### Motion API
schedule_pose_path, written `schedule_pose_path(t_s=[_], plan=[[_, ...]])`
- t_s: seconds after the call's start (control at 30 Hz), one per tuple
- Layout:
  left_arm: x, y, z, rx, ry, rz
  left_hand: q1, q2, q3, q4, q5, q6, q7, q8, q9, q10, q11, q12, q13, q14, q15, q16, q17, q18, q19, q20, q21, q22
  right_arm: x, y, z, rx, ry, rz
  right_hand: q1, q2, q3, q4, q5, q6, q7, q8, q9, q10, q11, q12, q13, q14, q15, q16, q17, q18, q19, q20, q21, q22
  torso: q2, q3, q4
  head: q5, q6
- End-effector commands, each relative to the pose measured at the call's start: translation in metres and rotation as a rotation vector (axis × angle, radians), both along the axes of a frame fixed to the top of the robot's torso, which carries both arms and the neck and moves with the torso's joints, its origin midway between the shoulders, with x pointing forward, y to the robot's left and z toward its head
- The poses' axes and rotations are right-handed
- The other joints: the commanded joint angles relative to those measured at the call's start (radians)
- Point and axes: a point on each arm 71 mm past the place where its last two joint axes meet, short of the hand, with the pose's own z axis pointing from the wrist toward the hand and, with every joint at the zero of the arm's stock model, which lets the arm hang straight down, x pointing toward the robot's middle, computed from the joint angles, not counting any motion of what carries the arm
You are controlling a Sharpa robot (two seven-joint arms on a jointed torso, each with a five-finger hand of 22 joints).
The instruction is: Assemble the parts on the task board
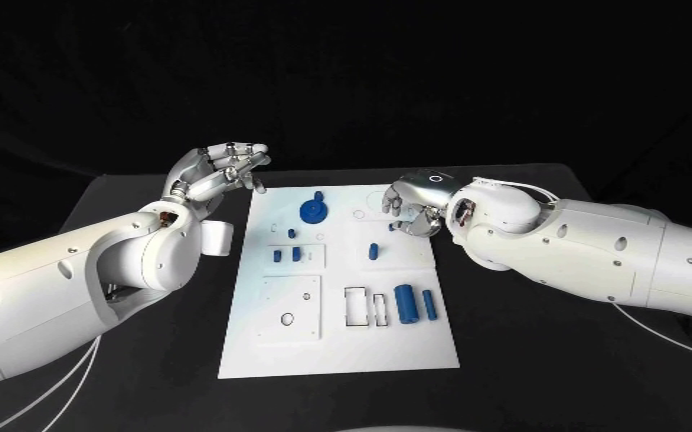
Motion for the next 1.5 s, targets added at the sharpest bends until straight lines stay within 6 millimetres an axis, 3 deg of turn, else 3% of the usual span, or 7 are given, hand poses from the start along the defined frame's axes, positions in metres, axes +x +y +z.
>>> schedule_pose_path(t_s=[0.03,0.37,0.6,1.07,1.5], plan=[[-0.001,-0.003,0.002,-0.032,-0.016,-0.015,-0.013,0.001,0.0,-0.004,0.001,-0.007,-0.001,-0.001,0.001,-0.008,0.001,-0.005,-0.001,-0.011,0.0,-0.003,-0.002,0.013,-0.001,0.004,-0.007,-0.002,0.0,0.001,-0.005,-0.049,0.005,0.0,-0.006,0.007,0.007,-0.001,-0.002,0.009,-0.001,-0.001,-0.001,0.008,-0.001,-0.006,-0.002,0.018,-0.001,0.007,0.004,-0.019,0.01,0.001,0.007,0.004,0.002,-0.0003,-0.0018,0.007,-0.004],[-0.002,-0.003,0.002,-0.035,-0.015,-0.019,-0.015,0.001,-0.002,-0.007,0.001,-0.014,0.001,0.0,0.001,-0.015,0.003,-0.006,-0.001,-0.015,0.002,-0.002,-0.003,0.013,-0.002,0.006,-0.01,-0.004,0.0,0.002,-0.013,-0.073,0.024,-0.004,-0.009,0.007,0.01,-0.004,-0.001,0.013,-0.002,0.0,-0.001,0.013,-0.002,-0.005,-0.005,0.02,-0.002,0.01,0.008,-0.02,0.013,0.001,0.012,0.008,0.001,-0.0014,0.0006,0.007,-0.013],[-0.001,-0.003,0.002,-0.033,-0.014,-0.017,-0.016,0.001,-0.002,-0.007,0.001,-0.015,0.002,0.0,0.001,-0.016,0.003,-0.006,-0.001,-0.015,0.003,-0.002,-0.003,0.013,-0.002,0.006,-0.011,-0.004,0.0,0.005,-0.015,-0.077,0.028,0.001,-0.014,0.01,0.018,-0.011,-0.001,0.023,-0.006,0.004,0.0,0.027,-0.006,-0.004,-0.012,0.022,-0.005,0.015,0.013,-0.021,0.018,-0.001,0.021,0.016,0.0,0.0004,-0.0022,0.012,-0.014],[-0.002,-0.003,0.002,-0.03,-0.01,-0.014,-0.016,0.001,-0.002,-0.012,0.001,-0.024,0.005,0.0,0.001,-0.024,0.007,-0.006,-0.001,-0.02,0.005,-0.001,-0.004,0.014,-0.002,0.008,-0.014,-0.006,-0.002,0.009,-0.022,-0.084,0.052,0.009,-0.019,0.051,0.041,-0.032,-0.025,0.078,-0.029,0.031,0.013,0.088,-0.029,0.014,-0.017,0.03,-0.024,0.033,0.039,-0.031,0.046,-0.013,0.076,0.057,0.0,0.0015,-0.0026,0.019,-0.021],[-0.002,-0.004,0.002,-0.028,-0.005,-0.012,-0.014,0.001,-0.002,-0.018,0.002,-0.032,0.008,0.001,0.002,-0.032,0.009,-0.005,-0.001,-0.023,0.007,0.0,-0.005,0.014,-0.002,0.009,-0.016,-0.008,-0.002,0.014,-0.03,-0.147,0.038,-0.002,-0.024,0.059,0.048,-0.041,-0.04,0.08,-0.03,0.031,0.014,0.083,-0.03,0.005,-0.023,0.032,-0.026,0.037,0.045,-0.033,0.049,-0.017,0.084,0.065,0.0,0.002,-0.004,0.02,-0.026]])
